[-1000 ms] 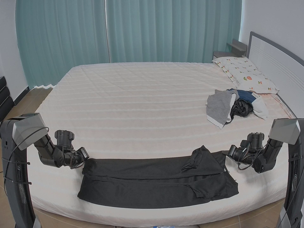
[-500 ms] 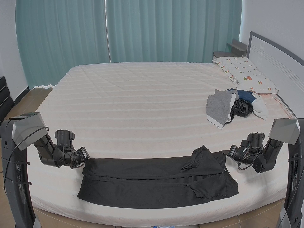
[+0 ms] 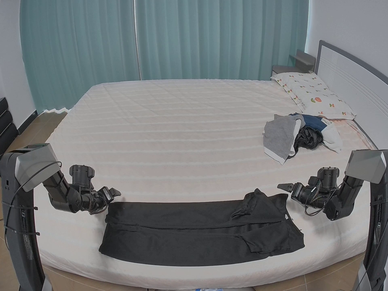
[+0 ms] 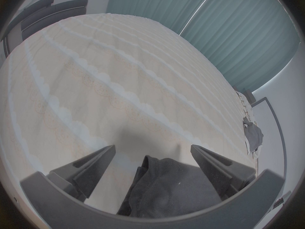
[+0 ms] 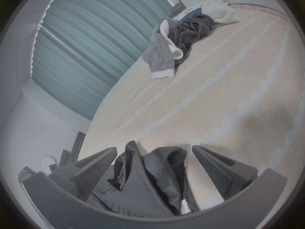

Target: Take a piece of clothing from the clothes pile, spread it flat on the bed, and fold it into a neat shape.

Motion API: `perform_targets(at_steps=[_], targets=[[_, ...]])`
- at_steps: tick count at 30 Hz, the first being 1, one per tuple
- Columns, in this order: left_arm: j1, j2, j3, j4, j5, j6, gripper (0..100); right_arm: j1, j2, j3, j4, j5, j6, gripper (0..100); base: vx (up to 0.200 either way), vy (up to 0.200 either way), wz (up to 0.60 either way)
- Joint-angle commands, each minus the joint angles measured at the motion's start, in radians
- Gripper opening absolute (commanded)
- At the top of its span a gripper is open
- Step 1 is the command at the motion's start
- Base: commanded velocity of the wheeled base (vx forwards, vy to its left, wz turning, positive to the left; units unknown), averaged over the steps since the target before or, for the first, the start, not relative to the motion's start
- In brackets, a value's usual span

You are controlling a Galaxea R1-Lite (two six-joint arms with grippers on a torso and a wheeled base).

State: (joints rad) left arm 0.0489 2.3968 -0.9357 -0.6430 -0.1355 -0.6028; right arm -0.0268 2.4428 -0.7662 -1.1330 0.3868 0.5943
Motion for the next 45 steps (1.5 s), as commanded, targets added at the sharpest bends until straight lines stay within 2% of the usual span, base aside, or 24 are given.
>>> perform_targets(at_steps=[1,5,6,7,9,13,17,21,29,36,45], targets=[[0.026,-0.008,-0.028,0.0,-0.009,-0.011,100,0.033,-0.079,0.061,-0.051,0.001,0.007,100,0.0,0.0,0.0],[0.048,-0.004,-0.049,0.0,-0.012,-0.031,100,0.079,-0.107,0.105,-0.08,0.0,0.007,100,0.0,0.0,0.0],[0.049,-0.002,-0.067,0.0,-0.012,-0.072,100,0.127,-0.11,0.113,-0.082,-0.009,0.009,100,0.0,0.0,0.0],[0.049,-0.002,-0.067,0.0,-0.012,-0.072,100,0.127,-0.11,0.113,-0.082,-0.009,0.009,100,0.0,0.0,0.0],[0.049,-0.001,-0.087,0.0,-0.015,-0.13,100,0.185,-0.102,0.097,-0.07,-0.071,0.01,100,0.0,0.0,0.0],[0.049,0.005,-0.09,-0.007,-0.01,-0.134,100,0.263,-0.094,0.062,-0.016,-0.157,-0.001,100,0.0,0.0,0.0],[0.049,0.013,-0.098,-0.007,-0.01,-0.134,100,0.327,-0.113,-0.01,0.127,-0.233,-0.01,100,0.0,0.0,0.0],[0.049,0.016,-0.098,-0.007,-0.009,-0.129,100,0.363,-0.093,-0.074,0.208,-0.279,-0.045,100,0.0,0.0,0.0],[0.049,0.016,-0.098,-0.007,-0.007,-0.129,100,0.423,-0.062,-0.091,0.236,-0.301,-0.062,100,0.0,0.0,0.0],[0.048,0.018,-0.098,-0.007,-0.007,-0.127,100,0.432,-0.06,-0.102,0.248,-0.301,-0.087,100,0.0,0.0,0.0],[0.048,0.018,-0.098,-0.007,-0.007,-0.126,100,0.466,-0.03,-0.208,0.381,-0.301,-0.119,100,0.0,0.0,0.0]])
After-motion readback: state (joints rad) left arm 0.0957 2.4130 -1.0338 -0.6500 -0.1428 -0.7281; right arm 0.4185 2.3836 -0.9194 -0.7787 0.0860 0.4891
